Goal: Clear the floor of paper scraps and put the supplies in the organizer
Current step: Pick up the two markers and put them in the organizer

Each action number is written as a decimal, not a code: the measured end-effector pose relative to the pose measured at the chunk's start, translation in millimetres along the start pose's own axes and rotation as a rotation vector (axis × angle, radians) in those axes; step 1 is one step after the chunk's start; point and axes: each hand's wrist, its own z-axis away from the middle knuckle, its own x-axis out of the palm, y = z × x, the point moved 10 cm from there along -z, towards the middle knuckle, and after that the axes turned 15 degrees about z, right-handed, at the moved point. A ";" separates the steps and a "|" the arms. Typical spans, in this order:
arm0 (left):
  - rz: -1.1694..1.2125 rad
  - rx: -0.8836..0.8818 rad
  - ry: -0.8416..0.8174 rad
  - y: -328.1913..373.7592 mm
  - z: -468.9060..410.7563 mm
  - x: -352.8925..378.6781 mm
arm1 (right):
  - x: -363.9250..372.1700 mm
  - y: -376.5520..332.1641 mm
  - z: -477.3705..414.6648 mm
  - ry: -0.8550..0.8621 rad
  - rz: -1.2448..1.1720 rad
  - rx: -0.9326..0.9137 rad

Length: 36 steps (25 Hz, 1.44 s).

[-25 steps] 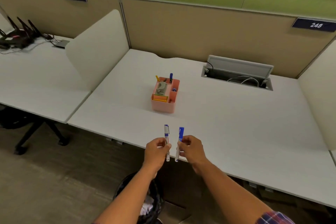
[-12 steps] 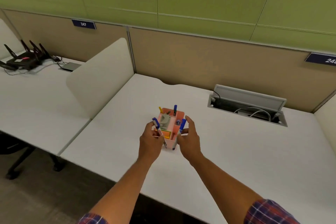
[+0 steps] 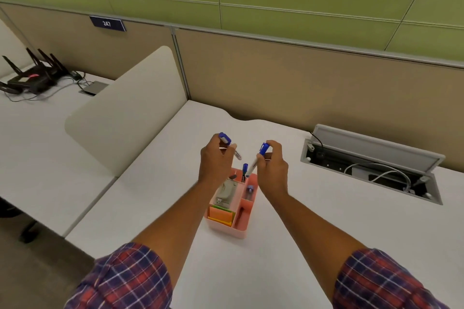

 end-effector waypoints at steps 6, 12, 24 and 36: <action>-0.140 -0.047 -0.090 -41.3 -26.9 31.4 | 36.0 26.4 -23.2 -0.061 0.069 -0.008; -0.301 -0.137 -0.196 -83.9 -25.4 47.5 | 64.6 40.3 -25.5 -0.164 0.115 -0.071; -0.577 -0.142 -0.345 -105.4 -24.8 65.6 | 91.0 52.5 -19.8 -0.289 0.261 -0.159; -0.690 -0.013 -0.338 -82.2 6.8 31.8 | 62.6 50.2 20.7 -0.186 0.522 -0.270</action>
